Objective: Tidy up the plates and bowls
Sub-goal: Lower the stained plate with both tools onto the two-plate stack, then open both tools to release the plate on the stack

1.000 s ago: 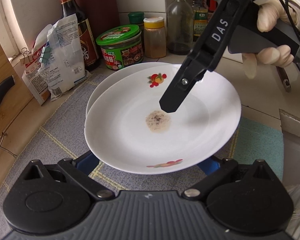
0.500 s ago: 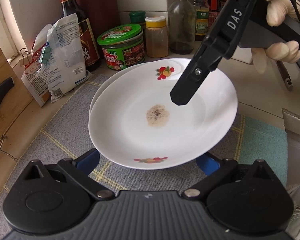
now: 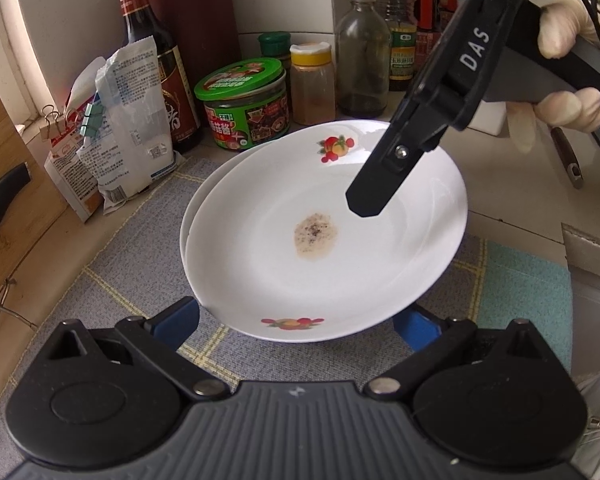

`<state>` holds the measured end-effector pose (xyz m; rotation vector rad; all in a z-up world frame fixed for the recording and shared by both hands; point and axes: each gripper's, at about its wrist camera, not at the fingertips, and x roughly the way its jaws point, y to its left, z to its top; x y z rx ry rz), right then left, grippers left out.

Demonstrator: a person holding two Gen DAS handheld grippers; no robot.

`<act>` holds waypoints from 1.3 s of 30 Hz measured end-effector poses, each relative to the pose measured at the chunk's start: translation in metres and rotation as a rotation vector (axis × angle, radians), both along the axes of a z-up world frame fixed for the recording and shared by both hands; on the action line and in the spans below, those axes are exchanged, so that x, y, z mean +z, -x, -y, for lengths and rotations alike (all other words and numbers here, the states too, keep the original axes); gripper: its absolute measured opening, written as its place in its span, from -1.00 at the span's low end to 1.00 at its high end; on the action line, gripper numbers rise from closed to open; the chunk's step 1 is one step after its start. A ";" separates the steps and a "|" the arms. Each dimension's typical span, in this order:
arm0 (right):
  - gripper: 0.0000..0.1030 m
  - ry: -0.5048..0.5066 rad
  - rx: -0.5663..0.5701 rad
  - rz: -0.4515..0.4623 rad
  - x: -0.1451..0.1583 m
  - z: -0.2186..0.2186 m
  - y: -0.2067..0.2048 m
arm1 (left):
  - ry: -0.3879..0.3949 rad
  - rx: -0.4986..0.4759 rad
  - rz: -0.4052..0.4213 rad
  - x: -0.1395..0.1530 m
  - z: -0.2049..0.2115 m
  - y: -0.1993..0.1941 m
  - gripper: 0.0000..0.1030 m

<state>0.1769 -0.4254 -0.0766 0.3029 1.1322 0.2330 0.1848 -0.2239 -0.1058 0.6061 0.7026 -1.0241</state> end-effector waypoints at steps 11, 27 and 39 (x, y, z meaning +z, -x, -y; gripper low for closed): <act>1.00 0.071 -0.010 -0.012 0.003 -0.008 0.000 | 0.008 0.029 -0.019 -0.001 -0.002 0.000 0.99; 1.00 0.182 0.026 0.002 0.003 -0.023 0.007 | 0.016 0.089 -0.019 0.003 -0.008 0.002 0.99; 1.00 0.319 0.045 0.080 0.005 -0.032 0.020 | 0.084 0.156 0.003 0.019 -0.023 0.015 0.99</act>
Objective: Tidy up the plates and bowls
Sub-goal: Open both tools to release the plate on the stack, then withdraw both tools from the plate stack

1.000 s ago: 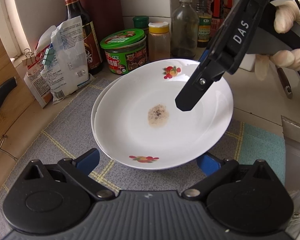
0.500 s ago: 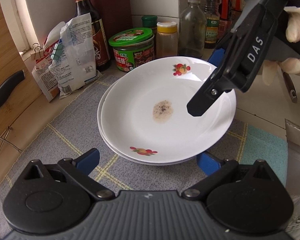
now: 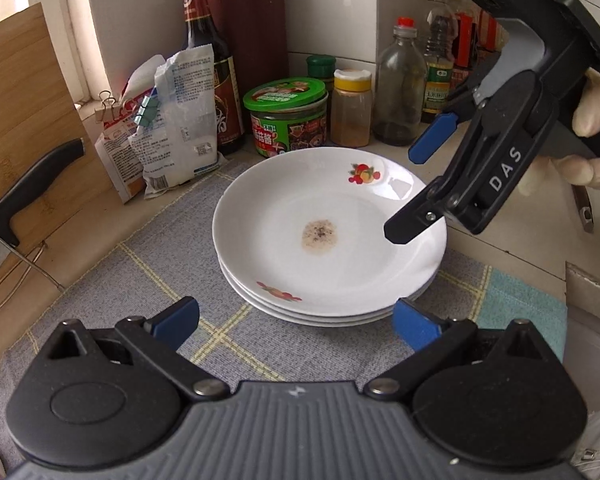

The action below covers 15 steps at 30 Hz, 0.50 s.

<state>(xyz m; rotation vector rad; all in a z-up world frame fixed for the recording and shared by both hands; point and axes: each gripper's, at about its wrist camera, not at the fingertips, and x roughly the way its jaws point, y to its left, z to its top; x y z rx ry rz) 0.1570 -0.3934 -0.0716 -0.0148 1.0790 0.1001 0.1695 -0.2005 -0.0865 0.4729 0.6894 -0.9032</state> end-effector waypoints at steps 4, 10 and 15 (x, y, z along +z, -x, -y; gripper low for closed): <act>1.00 0.014 0.043 0.080 0.011 -0.011 0.005 | 0.037 0.068 0.010 0.009 -0.010 0.006 0.99; 1.00 0.084 0.071 0.212 0.020 -0.035 0.010 | 0.084 0.214 0.061 0.024 -0.031 0.019 0.99; 1.00 0.064 0.107 0.332 0.023 -0.057 0.015 | 0.091 0.379 0.116 0.034 -0.052 0.031 0.99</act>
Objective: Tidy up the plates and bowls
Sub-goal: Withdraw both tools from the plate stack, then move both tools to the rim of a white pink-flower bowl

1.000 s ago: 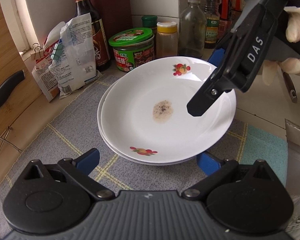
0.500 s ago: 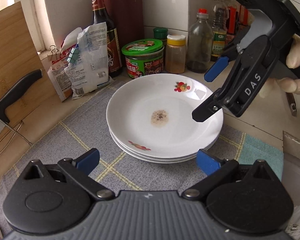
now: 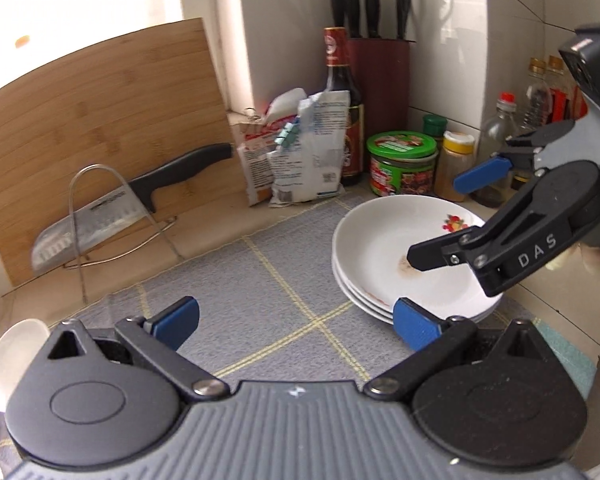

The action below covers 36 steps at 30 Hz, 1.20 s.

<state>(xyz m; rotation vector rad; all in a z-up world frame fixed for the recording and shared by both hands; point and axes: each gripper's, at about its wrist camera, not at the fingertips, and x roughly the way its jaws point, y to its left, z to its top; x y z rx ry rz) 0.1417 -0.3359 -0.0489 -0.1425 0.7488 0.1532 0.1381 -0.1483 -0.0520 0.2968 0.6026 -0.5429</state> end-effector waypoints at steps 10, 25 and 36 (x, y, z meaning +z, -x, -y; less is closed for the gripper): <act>1.00 -0.033 0.104 0.035 -0.014 -0.060 0.004 | 0.027 0.186 -0.016 0.001 -0.060 0.022 0.99; 1.00 0.025 0.193 -0.017 -0.040 -0.211 0.021 | 0.046 0.131 -0.099 0.004 -0.202 0.026 0.99; 1.00 0.031 0.310 -0.022 -0.060 -0.345 0.022 | -0.037 0.145 -0.093 0.000 -0.312 -0.004 0.99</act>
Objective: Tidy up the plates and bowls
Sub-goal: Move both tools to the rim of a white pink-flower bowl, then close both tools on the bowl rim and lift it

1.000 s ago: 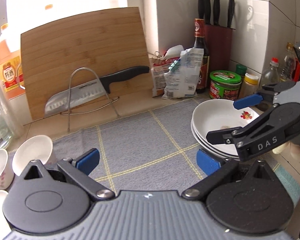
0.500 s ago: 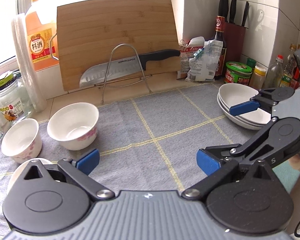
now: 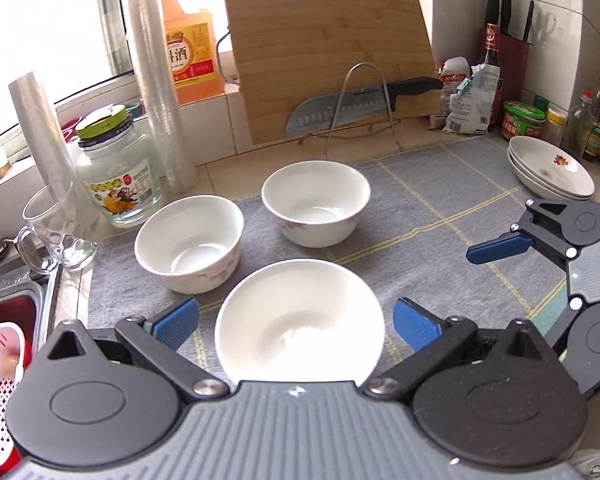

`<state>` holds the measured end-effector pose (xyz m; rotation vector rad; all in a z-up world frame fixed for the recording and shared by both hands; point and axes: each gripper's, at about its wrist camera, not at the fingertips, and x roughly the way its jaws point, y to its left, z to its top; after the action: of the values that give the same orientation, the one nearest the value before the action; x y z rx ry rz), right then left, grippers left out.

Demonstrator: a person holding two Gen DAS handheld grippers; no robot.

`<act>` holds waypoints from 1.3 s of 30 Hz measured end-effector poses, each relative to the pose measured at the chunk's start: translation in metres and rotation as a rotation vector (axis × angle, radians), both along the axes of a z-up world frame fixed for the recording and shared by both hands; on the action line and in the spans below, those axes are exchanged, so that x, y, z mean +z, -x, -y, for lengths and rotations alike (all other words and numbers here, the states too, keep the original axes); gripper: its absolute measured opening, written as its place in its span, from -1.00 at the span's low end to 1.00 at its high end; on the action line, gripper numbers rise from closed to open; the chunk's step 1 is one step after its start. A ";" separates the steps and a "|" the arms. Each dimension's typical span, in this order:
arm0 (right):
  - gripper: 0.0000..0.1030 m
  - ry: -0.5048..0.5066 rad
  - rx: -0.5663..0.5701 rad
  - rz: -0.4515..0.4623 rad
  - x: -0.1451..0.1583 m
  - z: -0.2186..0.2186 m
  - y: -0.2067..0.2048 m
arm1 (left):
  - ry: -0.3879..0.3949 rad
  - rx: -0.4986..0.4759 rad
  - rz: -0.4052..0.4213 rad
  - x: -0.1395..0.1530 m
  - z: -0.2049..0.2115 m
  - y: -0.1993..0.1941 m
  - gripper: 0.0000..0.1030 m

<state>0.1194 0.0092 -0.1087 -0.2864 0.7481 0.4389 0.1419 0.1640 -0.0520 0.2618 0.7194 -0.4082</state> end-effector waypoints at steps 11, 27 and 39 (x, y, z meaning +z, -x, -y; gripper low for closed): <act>1.00 0.017 0.084 0.024 -0.012 -0.065 -0.012 | -0.015 0.002 -0.105 -0.027 -0.033 -0.040 0.88; 0.84 0.047 0.120 0.041 -0.017 -0.076 -0.019 | 0.027 -0.156 -0.279 -0.033 -0.024 -0.067 0.37; 0.71 0.047 0.143 0.048 -0.015 -0.079 -0.018 | 0.004 -0.221 -0.292 -0.031 -0.017 -0.070 0.18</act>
<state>0.1372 0.0887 -0.1240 -0.3949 0.6945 0.5483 0.2119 0.1806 -0.0828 0.2819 0.9797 -0.6668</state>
